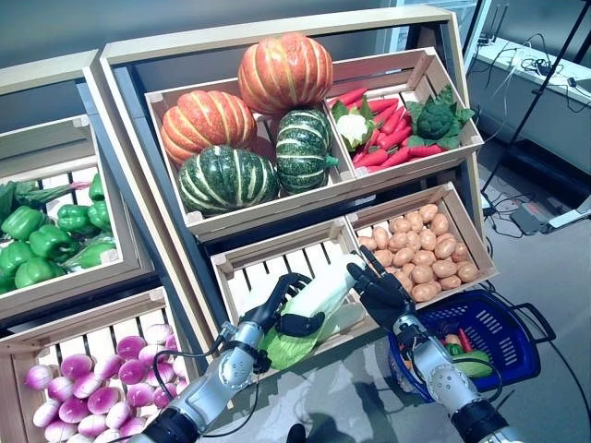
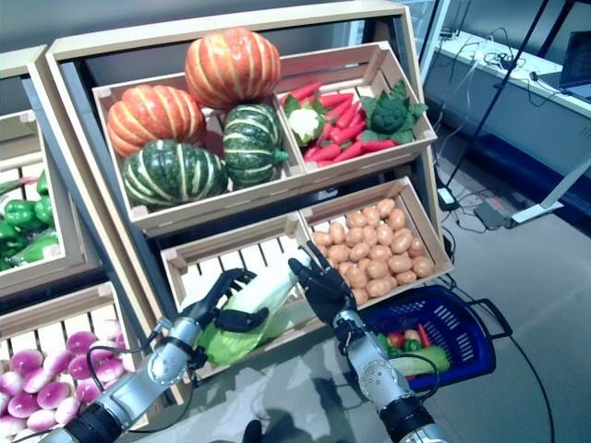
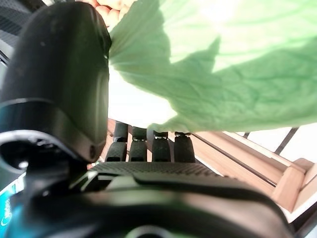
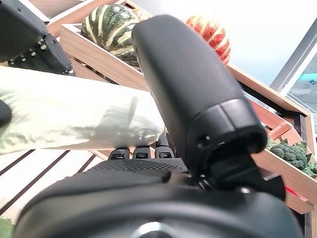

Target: Put vegetables into the basket

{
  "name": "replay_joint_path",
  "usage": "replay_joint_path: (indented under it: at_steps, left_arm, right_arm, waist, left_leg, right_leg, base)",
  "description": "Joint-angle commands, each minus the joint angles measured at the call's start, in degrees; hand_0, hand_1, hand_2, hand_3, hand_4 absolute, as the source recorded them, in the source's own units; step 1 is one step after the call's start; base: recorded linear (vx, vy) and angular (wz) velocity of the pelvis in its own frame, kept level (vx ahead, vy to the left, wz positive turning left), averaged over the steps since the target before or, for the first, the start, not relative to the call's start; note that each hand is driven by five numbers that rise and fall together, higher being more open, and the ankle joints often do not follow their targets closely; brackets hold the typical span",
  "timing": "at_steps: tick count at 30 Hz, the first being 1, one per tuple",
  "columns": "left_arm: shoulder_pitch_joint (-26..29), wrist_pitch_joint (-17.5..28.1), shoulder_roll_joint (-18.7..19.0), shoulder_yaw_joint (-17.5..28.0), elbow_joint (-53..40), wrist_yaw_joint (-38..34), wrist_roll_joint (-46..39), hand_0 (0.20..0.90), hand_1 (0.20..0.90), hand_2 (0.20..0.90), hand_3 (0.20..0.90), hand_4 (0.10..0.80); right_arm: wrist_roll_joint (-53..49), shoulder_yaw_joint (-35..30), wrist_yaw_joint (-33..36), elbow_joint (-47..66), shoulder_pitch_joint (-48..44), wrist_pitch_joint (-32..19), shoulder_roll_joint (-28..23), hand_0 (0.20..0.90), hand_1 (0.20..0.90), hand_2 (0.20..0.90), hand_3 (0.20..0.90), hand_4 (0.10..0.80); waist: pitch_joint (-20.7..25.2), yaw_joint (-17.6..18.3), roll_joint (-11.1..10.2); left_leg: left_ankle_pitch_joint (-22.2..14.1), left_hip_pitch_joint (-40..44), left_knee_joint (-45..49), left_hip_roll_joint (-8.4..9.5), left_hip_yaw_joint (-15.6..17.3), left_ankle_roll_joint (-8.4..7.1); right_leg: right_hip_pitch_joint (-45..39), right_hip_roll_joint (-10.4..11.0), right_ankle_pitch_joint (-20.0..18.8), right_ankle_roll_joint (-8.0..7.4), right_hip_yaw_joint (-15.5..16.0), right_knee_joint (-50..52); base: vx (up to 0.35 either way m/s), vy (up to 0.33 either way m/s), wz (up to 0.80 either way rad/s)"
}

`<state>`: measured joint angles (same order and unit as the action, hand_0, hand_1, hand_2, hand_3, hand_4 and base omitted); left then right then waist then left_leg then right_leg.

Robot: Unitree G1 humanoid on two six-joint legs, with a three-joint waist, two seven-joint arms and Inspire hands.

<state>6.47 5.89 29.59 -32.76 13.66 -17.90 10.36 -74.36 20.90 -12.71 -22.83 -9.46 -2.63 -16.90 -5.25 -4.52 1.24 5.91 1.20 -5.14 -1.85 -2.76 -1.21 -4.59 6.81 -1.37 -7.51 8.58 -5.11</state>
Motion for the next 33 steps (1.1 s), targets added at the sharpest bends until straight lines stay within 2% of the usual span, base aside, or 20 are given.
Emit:
replay_joint_path:
  at_steps: [1,9,15,20,22,27,33]
  left_arm:
    - [11.4,4.0,-4.7,2.3,0.4,-4.6,-0.3,0.3,0.3,0.3,0.3,0.4]
    - [11.6,1.9,-4.6,2.5,-0.2,-4.3,-0.4,0.3,0.3,0.3,0.3,0.4]
    - [11.5,1.9,-4.2,3.2,0.5,-4.5,-0.1,0.3,0.3,0.3,0.3,0.4]
    - [10.4,3.7,-3.5,3.8,1.0,-4.4,0.6,0.3,0.3,0.3,0.3,0.4]
    - [10.1,4.4,-3.6,4.0,1.7,-5.1,0.8,0.3,0.3,0.3,0.3,0.4]
    - [9.5,5.8,-4.0,4.3,3.5,-7.0,0.9,0.3,0.3,0.3,0.3,0.4]
    - [9.3,6.7,-3.8,5.9,3.8,-7.1,0.8,0.3,0.3,0.3,0.3,0.4]
  right_arm:
    - [4.0,11.7,-10.7,9.1,-6.8,8.3,10.3,0.9,0.9,0.9,0.9,0.8]
    - [7.4,12.4,-8.9,9.2,-7.0,10.4,9.5,0.9,0.9,0.9,0.9,0.8]
    - [5.7,11.4,-8.7,10.2,-7.5,8.5,8.4,0.9,0.9,0.9,0.9,0.8]
    - [3.5,8.2,-6.6,12.9,-6.9,3.4,7.2,0.9,0.9,0.9,0.9,0.8]
    - [3.3,6.6,-4.9,13.6,-6.6,0.0,7.0,0.9,0.9,0.9,0.9,0.8]
    - [6.9,1.6,4.4,15.0,-5.9,-10.9,6.9,0.9,0.9,0.9,0.9,0.8]
    - [11.4,-4.3,8.0,16.3,-3.5,-11.9,5.0,0.9,0.9,0.9,0.9,0.8]
  waist:
    - [1.4,0.2,-2.0]
    - [1.3,0.4,-2.1]
    - [1.2,0.4,-2.2]
    - [1.1,0.7,-2.0]
    - [1.0,0.9,-2.0]
    - [1.1,1.8,-1.7]
    - [0.7,2.9,-1.7]
  left_leg:
    - [-6.2,2.3,0.1,0.96,-0.6,-0.01]
    - [-6.1,2.5,0.1,0.96,-0.6,0.02]
    - [-6.0,2.7,0.1,0.79,-0.6,-0.12]
    - [-6.0,2.7,0.1,0.72,-0.6,-0.15]
    - [-6.1,2.8,0.1,0.68,-0.4,-0.16]
    - [-5.9,2.6,0.1,0.67,0.1,-0.01]
    - [-6.1,2.7,0.1,0.47,0.7,0.13]
  right_leg:
    - [-0.2,2.8,0.6,1.35,0.4,2.5]
    - [-0.5,2.6,0.5,1.46,0.3,2.4]
    - [-0.6,2.5,0.5,1.46,0.1,2.5]
    - [-0.5,2.3,0.5,1.42,-0.1,2.6]
    - [-0.5,2.3,0.5,1.35,-0.2,2.6]
    - [0.0,2.2,0.2,1.15,-0.8,2.7]
    - [0.3,2.1,0.1,0.92,-1.5,3.0]
  base:
    - [0.0,0.0,0.0]
    - [0.0,0.0,0.0]
    - [0.0,0.0,0.0]
    - [0.0,0.0,0.0]
    - [0.0,0.0,0.0]
    - [0.0,0.0,0.0]
    - [-0.002,-0.002,-0.01]
